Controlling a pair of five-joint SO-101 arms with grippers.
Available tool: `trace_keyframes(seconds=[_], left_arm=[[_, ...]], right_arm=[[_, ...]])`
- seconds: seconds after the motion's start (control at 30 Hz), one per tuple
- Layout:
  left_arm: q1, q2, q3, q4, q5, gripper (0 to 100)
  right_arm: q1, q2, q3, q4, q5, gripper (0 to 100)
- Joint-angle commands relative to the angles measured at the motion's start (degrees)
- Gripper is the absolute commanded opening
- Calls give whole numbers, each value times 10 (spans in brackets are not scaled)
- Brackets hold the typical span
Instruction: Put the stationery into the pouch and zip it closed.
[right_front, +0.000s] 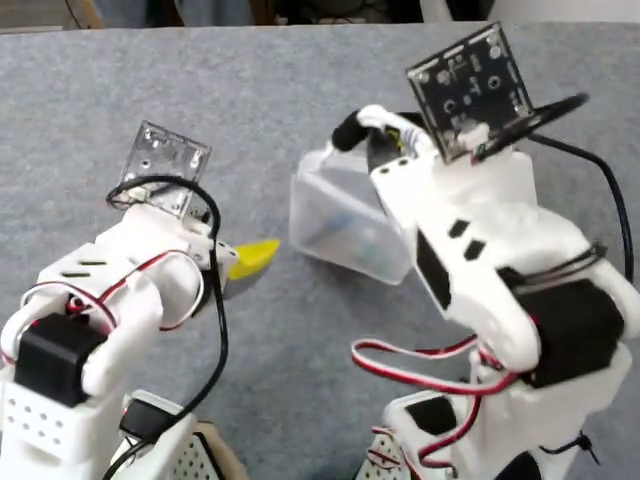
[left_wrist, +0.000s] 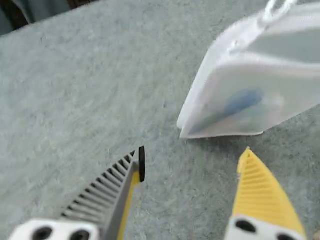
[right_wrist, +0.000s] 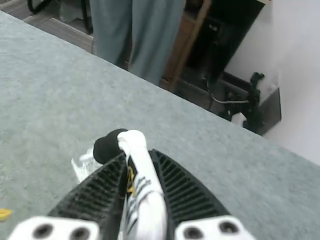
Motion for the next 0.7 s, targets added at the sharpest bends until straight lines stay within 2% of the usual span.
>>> trace_keyframes(seconds=[0.0, 0.13, 0.37, 0.53, 0.67], left_arm=[[7, -6, -34, -18, -49, 312], [12, -6, -20, -21, -71, 312], [103, -6, 38, -70, -76, 312], [116, -6, 80, -109, -76, 312], [116, -7, 95, -127, -135, 312]], right_arm=[[-8, -4, -44, 28, -1, 12], [-8, -4, -66, 64, 3, 12], [-9, -4, -62, 94, 26, 12], [-9, -4, -62, 98, 42, 12], [-9, -4, -62, 98, 68, 12]])
